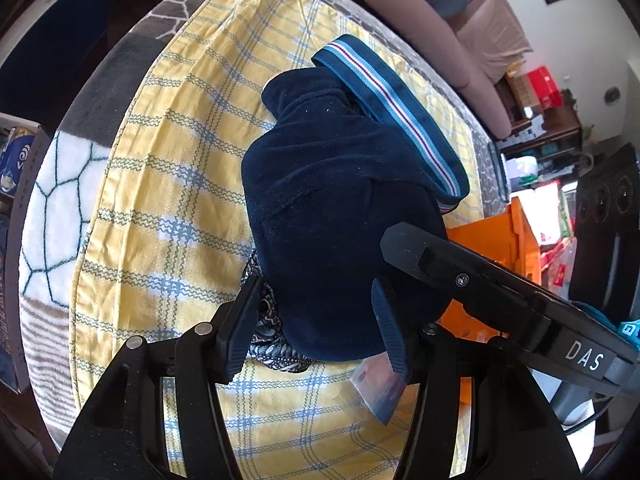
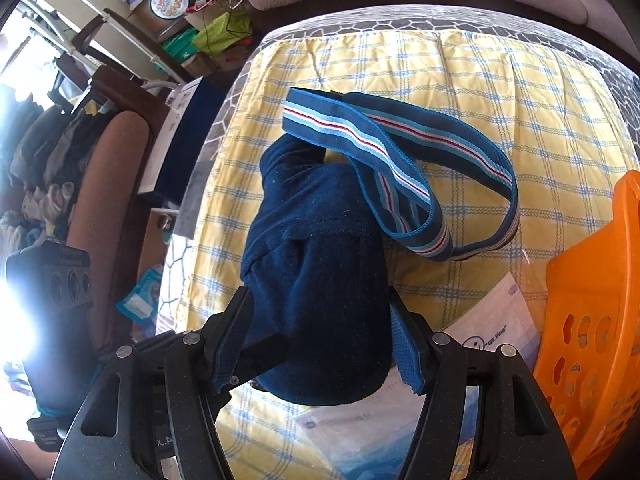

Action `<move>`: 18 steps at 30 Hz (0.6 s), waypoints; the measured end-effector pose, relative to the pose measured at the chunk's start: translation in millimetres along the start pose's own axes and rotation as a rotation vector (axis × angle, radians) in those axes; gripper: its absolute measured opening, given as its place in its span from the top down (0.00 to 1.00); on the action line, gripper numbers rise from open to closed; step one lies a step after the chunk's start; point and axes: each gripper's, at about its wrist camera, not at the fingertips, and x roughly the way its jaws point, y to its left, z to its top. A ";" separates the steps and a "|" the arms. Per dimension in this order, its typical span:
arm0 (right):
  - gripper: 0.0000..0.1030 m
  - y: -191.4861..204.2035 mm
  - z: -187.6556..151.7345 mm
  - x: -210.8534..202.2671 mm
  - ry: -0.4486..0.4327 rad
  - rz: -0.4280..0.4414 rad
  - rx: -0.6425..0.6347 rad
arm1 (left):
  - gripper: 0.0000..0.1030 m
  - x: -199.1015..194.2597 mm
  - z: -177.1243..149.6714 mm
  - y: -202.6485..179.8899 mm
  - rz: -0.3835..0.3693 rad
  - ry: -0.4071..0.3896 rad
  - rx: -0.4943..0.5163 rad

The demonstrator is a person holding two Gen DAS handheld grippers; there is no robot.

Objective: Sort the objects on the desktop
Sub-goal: 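Move both tools to the navy hot water bottle, then grasp the hot water bottle neck with the left tool while the right tool grips its body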

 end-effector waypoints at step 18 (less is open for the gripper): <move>0.37 27.8 2.5 -18.9 0.000 0.252 0.097 | 0.47 -35.0 -19.0 -46.7 0.073 -0.103 0.208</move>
